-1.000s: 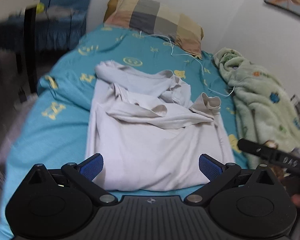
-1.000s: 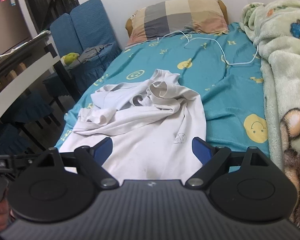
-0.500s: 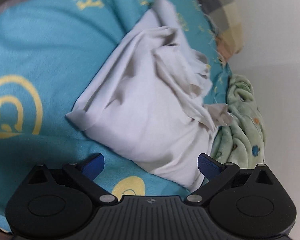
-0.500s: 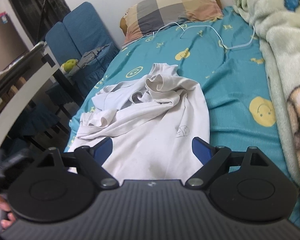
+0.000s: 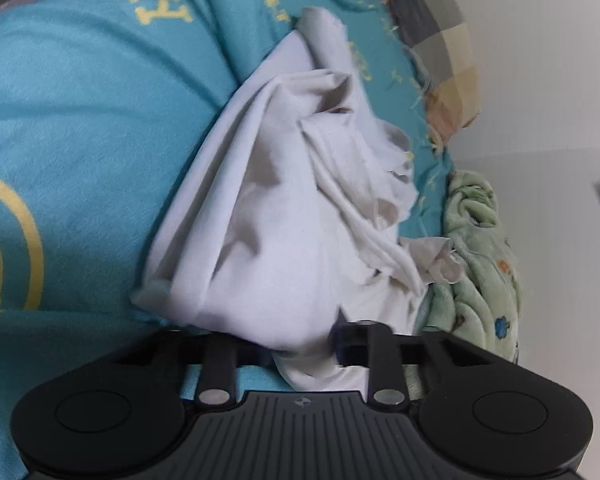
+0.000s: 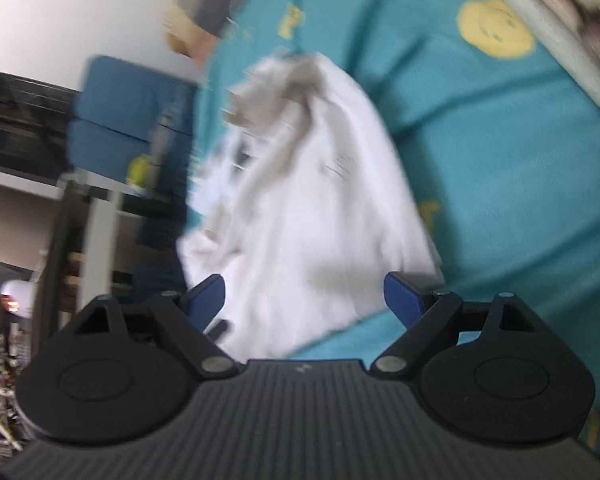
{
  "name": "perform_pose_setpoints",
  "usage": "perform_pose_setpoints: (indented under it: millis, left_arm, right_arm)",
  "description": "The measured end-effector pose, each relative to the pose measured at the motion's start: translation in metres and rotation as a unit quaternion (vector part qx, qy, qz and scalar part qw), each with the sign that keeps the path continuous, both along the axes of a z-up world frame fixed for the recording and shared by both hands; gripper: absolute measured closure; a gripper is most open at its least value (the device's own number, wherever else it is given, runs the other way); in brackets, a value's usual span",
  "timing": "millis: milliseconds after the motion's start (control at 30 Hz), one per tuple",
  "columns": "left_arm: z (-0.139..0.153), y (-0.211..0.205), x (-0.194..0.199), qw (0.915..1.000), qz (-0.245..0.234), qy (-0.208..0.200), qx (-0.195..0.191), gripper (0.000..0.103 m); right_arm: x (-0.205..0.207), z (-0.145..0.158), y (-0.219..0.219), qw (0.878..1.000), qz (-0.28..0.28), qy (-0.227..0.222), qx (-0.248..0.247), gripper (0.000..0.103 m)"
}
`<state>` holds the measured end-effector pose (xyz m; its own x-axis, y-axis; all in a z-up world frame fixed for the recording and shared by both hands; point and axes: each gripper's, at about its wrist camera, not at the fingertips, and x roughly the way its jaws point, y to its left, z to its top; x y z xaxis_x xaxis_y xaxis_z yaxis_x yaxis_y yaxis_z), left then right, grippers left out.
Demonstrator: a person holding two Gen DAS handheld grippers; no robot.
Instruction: Fold clothes
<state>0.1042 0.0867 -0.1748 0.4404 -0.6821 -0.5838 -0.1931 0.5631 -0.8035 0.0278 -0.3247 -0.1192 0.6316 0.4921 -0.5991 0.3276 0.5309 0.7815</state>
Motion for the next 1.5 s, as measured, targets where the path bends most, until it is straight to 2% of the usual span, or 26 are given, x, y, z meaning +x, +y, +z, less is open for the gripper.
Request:
perform_pose_setpoints:
  millis: [67, 200, 300, 400, 433, 467, 500, 567, 667, 867, 1067, 1133, 1233, 1300, 1400, 1467, 1500]
  left_arm:
    - [0.011, -0.001, -0.003, 0.9996, 0.0, -0.029, -0.004, 0.087]
    - [0.031, 0.002, -0.008, 0.9971, 0.016, -0.069, -0.027, 0.089]
    - [0.036, 0.007, -0.011, 0.9944, 0.033, -0.084, -0.056, 0.09]
    - [0.04, 0.007, -0.011, 0.9939, 0.037, -0.085, -0.06, 0.09]
    - [0.039, 0.007, -0.011, 0.994, 0.038, -0.082, -0.063, 0.09]
    - [0.038, 0.007, -0.012, 0.9939, 0.039, -0.081, -0.065, 0.09]
    - [0.038, 0.007, -0.012, 0.9936, 0.041, -0.081, -0.067, 0.09]
    - [0.039, 0.009, -0.012, 0.9932, 0.043, -0.082, -0.071, 0.09]
    - [0.04, 0.016, -0.019, 0.9925, 0.045, -0.084, -0.076, 0.09]
    - [0.054, 0.027, -0.032, 0.9916, 0.054, -0.087, -0.079, 0.09]
    - [0.094, 0.028, -0.059, 0.9896, 0.035, -0.121, -0.071, 0.091]
    - [0.108, 0.03, -0.073, 0.9879, 0.026, -0.134, -0.072, 0.1]
    - [0.13, 0.03, -0.091, 0.9846, 0.015, -0.159, -0.071, 0.101]
    - [0.139, 0.028, -0.101, 0.9854, 0.004, -0.159, -0.061, 0.101]
    - [0.136, 0.021, -0.109, 0.9883, -0.012, -0.142, -0.053, 0.1]
    - [0.118, 0.016, -0.115, 0.9912, -0.014, -0.123, -0.045, 0.095]
    - [0.109, 0.013, -0.119, 0.993, -0.014, -0.109, -0.042, 0.086]
  right_arm:
    - [0.0, -0.005, 0.006, 1.0, 0.009, 0.007, 0.027, 0.013]
    - [-0.001, -0.03, 0.017, 0.989, 0.008, 0.032, 0.142, 0.014]
    - [0.002, -0.041, 0.021, 0.985, -0.015, 0.046, 0.166, 0.013]
    - [0.005, -0.043, 0.01, 0.984, -0.057, 0.02, 0.17, 0.013]
    - [0.005, -0.042, 0.007, 0.984, -0.068, 0.011, 0.166, 0.02]
    - [0.005, -0.04, 0.005, 0.985, -0.073, 0.008, 0.155, 0.038]
    - [0.005, -0.038, 0.005, 0.987, -0.074, 0.009, 0.14, 0.046]
    - [0.002, -0.035, 0.006, 0.991, -0.069, 0.008, 0.117, 0.074]
    - [-0.004, -0.026, 0.006, 0.993, -0.065, -0.011, 0.096, 0.082]
    - [-0.008, 0.008, 0.004, 0.996, -0.053, -0.042, 0.064, 0.085]
    - [-0.021, 0.042, 0.002, 0.995, -0.059, -0.064, 0.038, 0.085]
    - [-0.032, 0.049, -0.001, 0.995, -0.067, -0.065, 0.038, 0.085]
    - [-0.052, 0.056, -0.005, 0.994, -0.073, -0.072, 0.041, 0.086]
    - [-0.062, 0.056, -0.005, 0.994, -0.074, -0.067, 0.043, 0.088]
    - [-0.065, 0.053, 0.001, 0.995, -0.07, -0.06, 0.03, 0.09]
    - [-0.065, 0.052, 0.004, 0.996, -0.067, -0.065, 0.012, 0.09]
    - [-0.066, 0.05, 0.004, 0.996, -0.066, -0.067, 0.007, 0.09]
